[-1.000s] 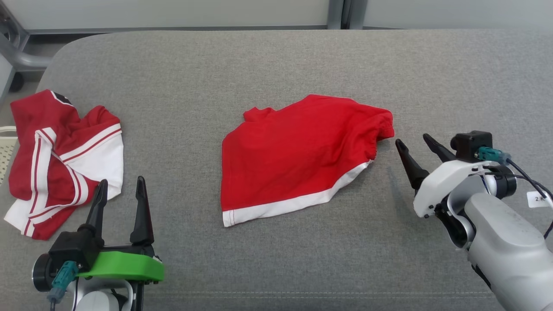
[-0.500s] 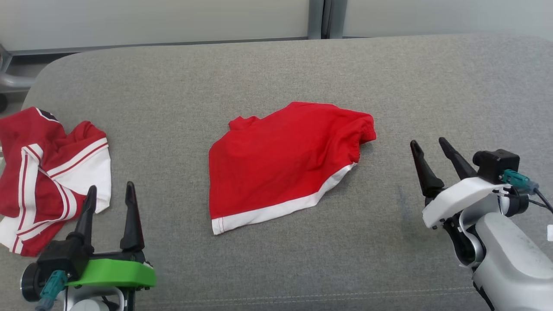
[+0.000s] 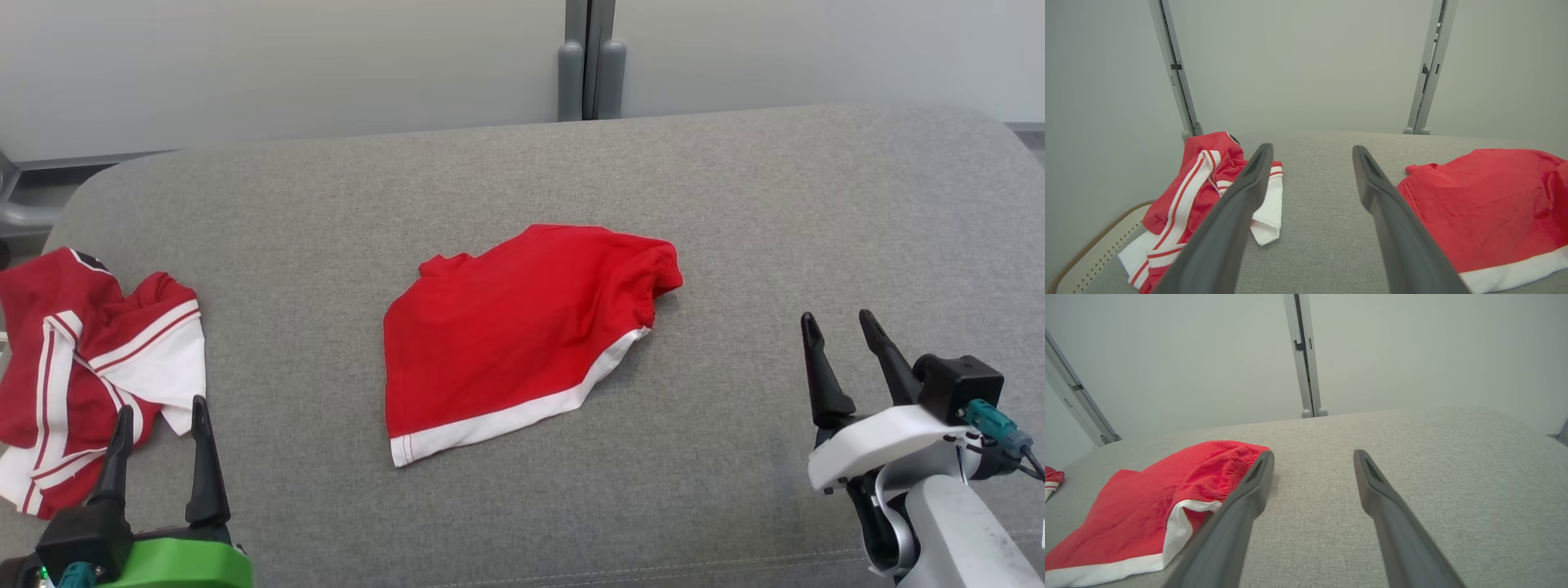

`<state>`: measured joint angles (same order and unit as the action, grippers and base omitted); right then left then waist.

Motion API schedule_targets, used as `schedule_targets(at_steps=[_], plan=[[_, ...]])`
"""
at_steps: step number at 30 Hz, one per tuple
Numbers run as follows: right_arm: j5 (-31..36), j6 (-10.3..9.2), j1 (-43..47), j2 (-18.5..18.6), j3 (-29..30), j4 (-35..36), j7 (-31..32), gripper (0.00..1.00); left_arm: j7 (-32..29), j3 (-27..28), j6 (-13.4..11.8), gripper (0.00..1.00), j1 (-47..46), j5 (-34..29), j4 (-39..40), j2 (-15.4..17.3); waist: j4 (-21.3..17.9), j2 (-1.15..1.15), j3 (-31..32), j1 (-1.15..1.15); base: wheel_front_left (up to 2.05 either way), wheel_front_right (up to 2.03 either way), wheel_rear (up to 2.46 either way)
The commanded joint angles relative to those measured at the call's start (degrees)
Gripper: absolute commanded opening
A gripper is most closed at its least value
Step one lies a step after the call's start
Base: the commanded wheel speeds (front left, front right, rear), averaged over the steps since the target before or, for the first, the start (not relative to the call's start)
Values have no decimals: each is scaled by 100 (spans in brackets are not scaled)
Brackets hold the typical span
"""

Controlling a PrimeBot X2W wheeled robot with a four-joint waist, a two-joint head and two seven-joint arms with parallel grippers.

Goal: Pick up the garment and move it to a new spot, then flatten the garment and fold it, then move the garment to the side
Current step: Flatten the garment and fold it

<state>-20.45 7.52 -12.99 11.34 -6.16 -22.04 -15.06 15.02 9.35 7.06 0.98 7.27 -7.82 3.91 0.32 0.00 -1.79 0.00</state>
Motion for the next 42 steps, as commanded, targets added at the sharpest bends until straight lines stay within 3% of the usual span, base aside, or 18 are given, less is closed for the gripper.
schedule_targets(at_steps=[1, 15, 42], plan=[[33, -6, 117, -48, 22, 3, -23, 100, 12, 45, 10, 100, 127, -87, -19, 50, -43, 0, 114, 0, 0, 0, 0], [59, -6, 317, -103, -93, -73, 283, 100, -31, 6, -181, 100, 412, -476, -452, 356, -52, 0, 316, 0, 0, 0, 0], [0, -6, 333, -101, -157, -62, 433, 100, -76, -239, -273, 100, 278, -433, -406, 455, 26, 0, 265, 0, 0, 0, 0]])
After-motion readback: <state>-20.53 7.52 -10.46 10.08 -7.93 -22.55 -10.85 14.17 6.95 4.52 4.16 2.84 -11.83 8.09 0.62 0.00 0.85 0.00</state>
